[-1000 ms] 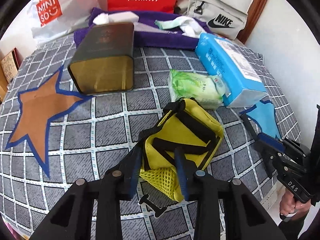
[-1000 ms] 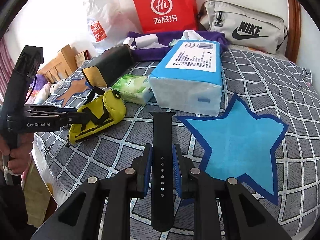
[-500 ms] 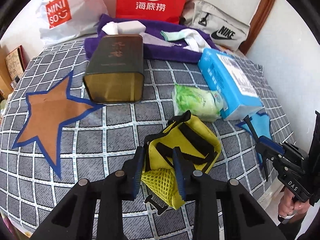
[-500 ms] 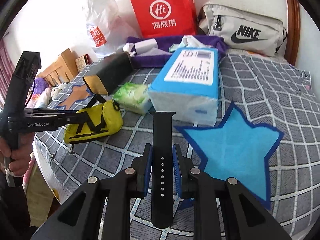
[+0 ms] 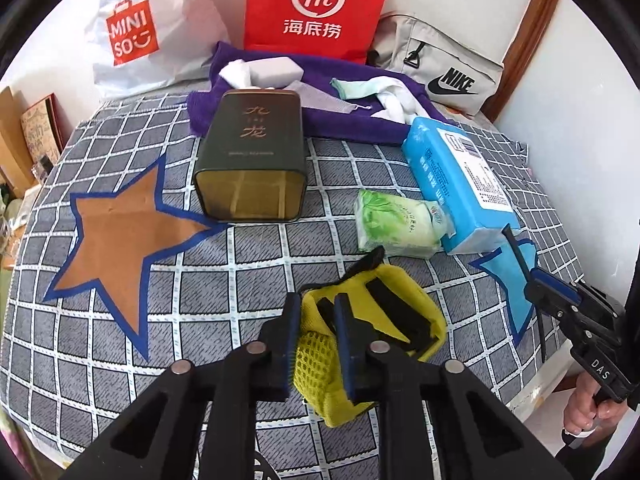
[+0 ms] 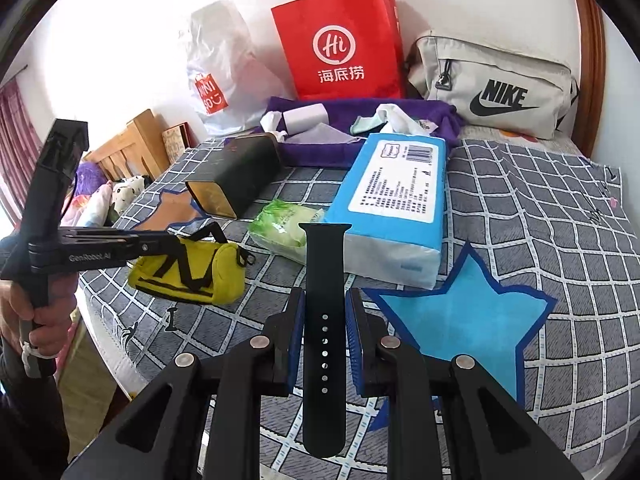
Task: Organize soft objects
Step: 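Carry the yellow pouch and black watch strap with both grippers over the purple towel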
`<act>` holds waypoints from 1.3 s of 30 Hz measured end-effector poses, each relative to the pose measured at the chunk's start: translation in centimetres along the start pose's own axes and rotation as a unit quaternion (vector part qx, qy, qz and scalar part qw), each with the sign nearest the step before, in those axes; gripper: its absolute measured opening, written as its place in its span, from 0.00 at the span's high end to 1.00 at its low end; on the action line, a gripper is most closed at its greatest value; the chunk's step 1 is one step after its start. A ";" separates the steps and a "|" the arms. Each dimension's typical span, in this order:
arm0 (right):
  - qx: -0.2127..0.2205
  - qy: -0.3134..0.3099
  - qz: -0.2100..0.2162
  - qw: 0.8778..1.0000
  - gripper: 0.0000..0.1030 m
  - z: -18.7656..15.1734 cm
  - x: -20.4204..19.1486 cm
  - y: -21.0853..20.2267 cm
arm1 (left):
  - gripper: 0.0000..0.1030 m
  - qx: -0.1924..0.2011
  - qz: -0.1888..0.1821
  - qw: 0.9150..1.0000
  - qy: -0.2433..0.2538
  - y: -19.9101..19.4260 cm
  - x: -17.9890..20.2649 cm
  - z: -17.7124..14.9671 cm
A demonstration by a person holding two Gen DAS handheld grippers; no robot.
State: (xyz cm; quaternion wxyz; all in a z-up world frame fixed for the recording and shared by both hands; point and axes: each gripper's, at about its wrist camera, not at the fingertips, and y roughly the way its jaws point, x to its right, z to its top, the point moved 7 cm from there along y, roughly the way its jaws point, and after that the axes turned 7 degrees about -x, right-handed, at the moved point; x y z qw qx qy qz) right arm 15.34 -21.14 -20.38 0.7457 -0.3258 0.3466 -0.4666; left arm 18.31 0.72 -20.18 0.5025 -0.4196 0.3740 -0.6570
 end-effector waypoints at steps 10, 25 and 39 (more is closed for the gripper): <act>0.010 -0.004 -0.003 1.000 0.80 0.9 -0.2 -1.1 | 0.86 0.023 -0.005 1.000 0.003 -2.1 0.1 0.8; 0.025 -0.006 -0.019 0.999 0.80 5.3 -0.1 -2.0 | 0.86 0.055 -0.018 0.998 -0.003 -4.4 0.3 4.9; 0.050 0.003 -0.024 0.998 0.80 11.3 1.0 -1.7 | 0.86 0.090 -0.024 0.996 0.000 -6.2 0.3 10.7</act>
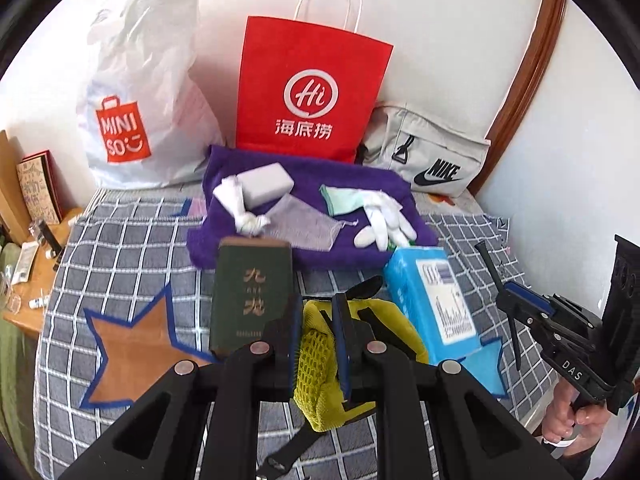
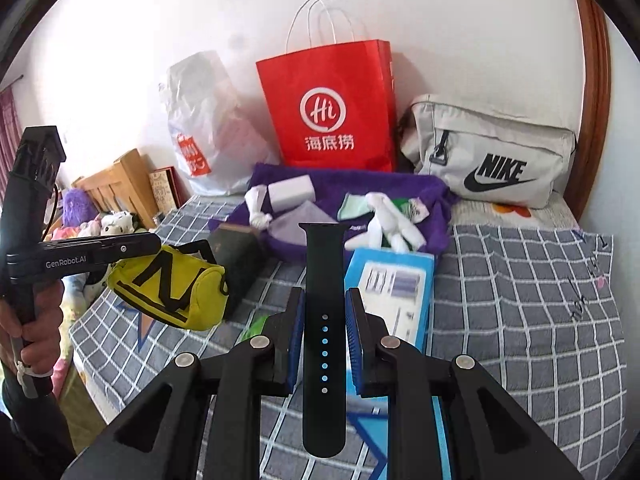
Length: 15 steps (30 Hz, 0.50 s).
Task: Organize soft objects
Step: 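Carry the yellow pouch and black watch strap with both grippers over the purple towel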
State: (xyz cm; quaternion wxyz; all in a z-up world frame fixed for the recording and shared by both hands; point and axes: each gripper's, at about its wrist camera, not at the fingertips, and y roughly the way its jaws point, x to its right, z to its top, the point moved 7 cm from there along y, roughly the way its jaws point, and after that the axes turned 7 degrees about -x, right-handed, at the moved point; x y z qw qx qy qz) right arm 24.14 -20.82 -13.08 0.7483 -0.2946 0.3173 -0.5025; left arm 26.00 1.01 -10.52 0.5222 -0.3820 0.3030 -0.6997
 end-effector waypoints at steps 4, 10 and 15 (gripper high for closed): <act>0.003 -0.001 -0.003 1.000 0.80 1.6 0.4 0.6 | 0.86 0.005 0.000 1.000 -0.002 0.3 -0.1 1.5; 0.011 0.002 -0.009 1.000 0.80 3.8 1.1 1.3 | 0.86 0.008 0.000 1.000 -0.008 1.1 -0.8 3.5; 0.016 0.003 -0.006 1.000 0.80 5.7 1.7 2.3 | 0.86 0.010 0.003 1.000 -0.009 1.8 -1.3 5.1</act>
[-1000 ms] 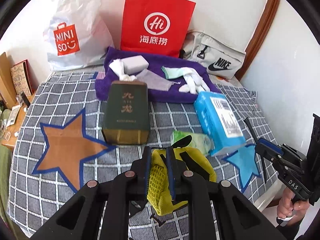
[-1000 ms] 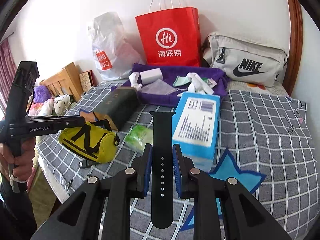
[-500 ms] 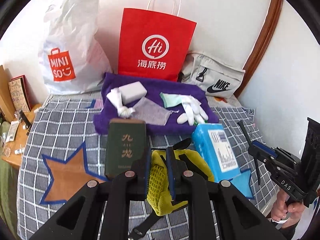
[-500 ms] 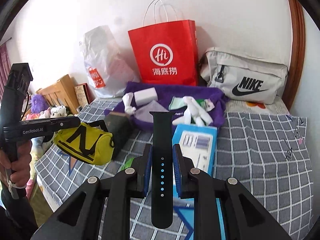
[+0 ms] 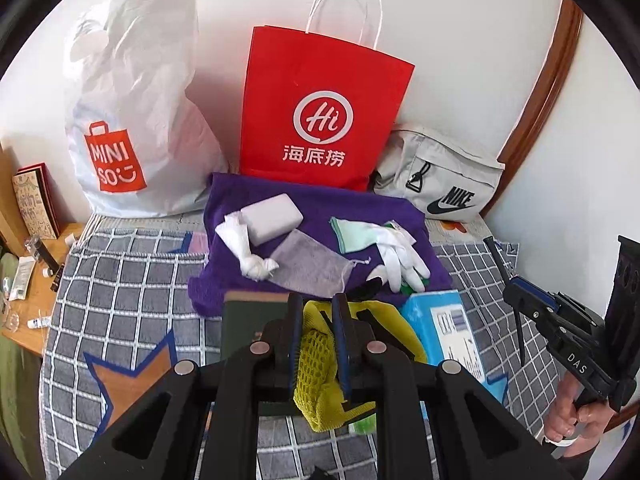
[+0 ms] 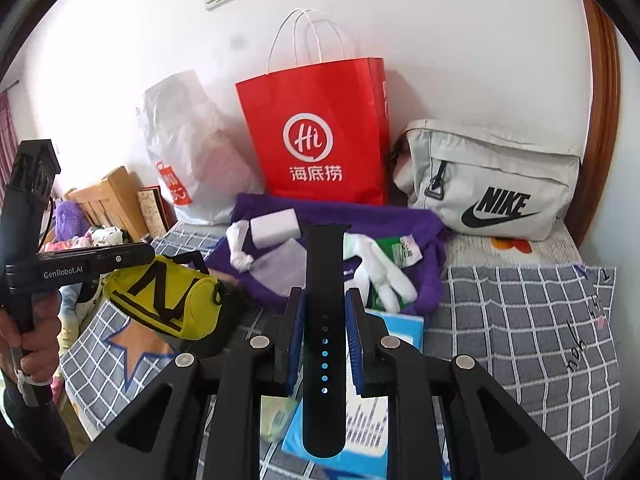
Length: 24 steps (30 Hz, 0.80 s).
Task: Organize soft objects
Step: 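Carry the yellow pouch and black watch strap with both grippers over the purple towel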
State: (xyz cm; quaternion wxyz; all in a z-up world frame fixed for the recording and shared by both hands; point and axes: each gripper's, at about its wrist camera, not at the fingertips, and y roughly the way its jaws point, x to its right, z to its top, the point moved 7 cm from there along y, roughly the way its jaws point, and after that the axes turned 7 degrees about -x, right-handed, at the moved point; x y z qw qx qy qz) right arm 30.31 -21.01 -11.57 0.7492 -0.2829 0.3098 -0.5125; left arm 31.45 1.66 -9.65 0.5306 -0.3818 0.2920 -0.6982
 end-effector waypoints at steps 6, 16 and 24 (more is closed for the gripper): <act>0.003 0.001 -0.004 1.000 0.80 1.9 1.0 1.4 | 0.86 -0.002 0.005 1.000 0.002 1.5 -0.4 2.0; -0.007 0.012 -0.008 1.000 0.80 4.7 3.4 5.1 | 0.86 -0.011 0.003 1.000 0.001 4.7 -0.5 5.0; -0.005 0.011 0.001 1.000 0.80 7.5 4.2 7.7 | 0.86 -0.017 0.003 1.000 -0.007 7.4 -1.0 7.1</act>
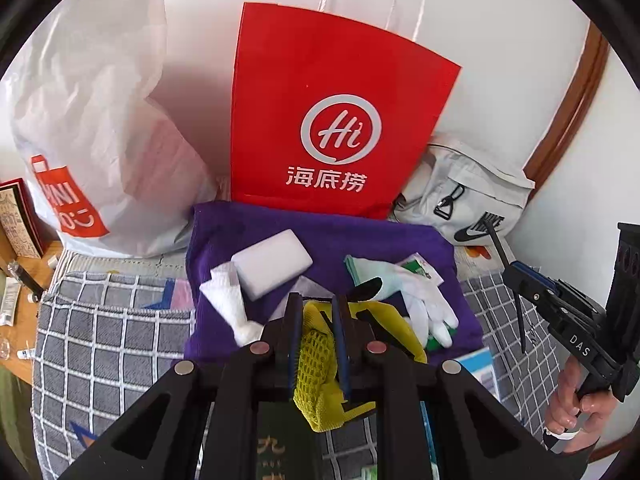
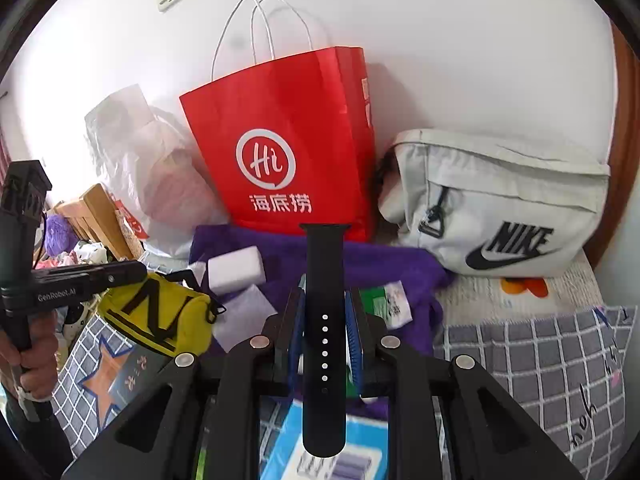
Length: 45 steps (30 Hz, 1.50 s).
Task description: Organize soft objects
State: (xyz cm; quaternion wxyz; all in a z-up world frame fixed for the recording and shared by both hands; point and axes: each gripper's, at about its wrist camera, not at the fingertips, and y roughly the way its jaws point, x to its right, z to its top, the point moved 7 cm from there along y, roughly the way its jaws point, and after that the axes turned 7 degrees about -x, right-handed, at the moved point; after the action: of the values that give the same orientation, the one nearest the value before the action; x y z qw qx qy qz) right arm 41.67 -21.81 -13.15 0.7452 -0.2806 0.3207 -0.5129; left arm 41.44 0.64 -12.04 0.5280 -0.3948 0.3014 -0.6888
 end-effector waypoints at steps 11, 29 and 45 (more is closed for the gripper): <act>-0.053 0.011 -0.001 0.999 0.80 -0.1 2.7 6.3 | 0.86 -0.029 -0.010 0.999 -0.018 5.3 -1.2 0.5; -0.121 0.028 -0.015 0.992 0.80 -2.7 5.9 10.7 | 0.86 -0.062 -0.012 0.998 -0.015 9.5 -1.1 0.0; -0.101 0.044 0.000 0.994 0.37 -1.3 5.4 9.0 | 0.71 -0.077 -0.012 0.997 -0.028 10.0 -1.3 0.1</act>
State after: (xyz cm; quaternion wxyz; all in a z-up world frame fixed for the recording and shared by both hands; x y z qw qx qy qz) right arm 47.42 -24.16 -21.74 0.6982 -0.3314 0.4030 -0.4901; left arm 46.60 -0.73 -20.61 0.4959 -0.4573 0.3338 -0.6585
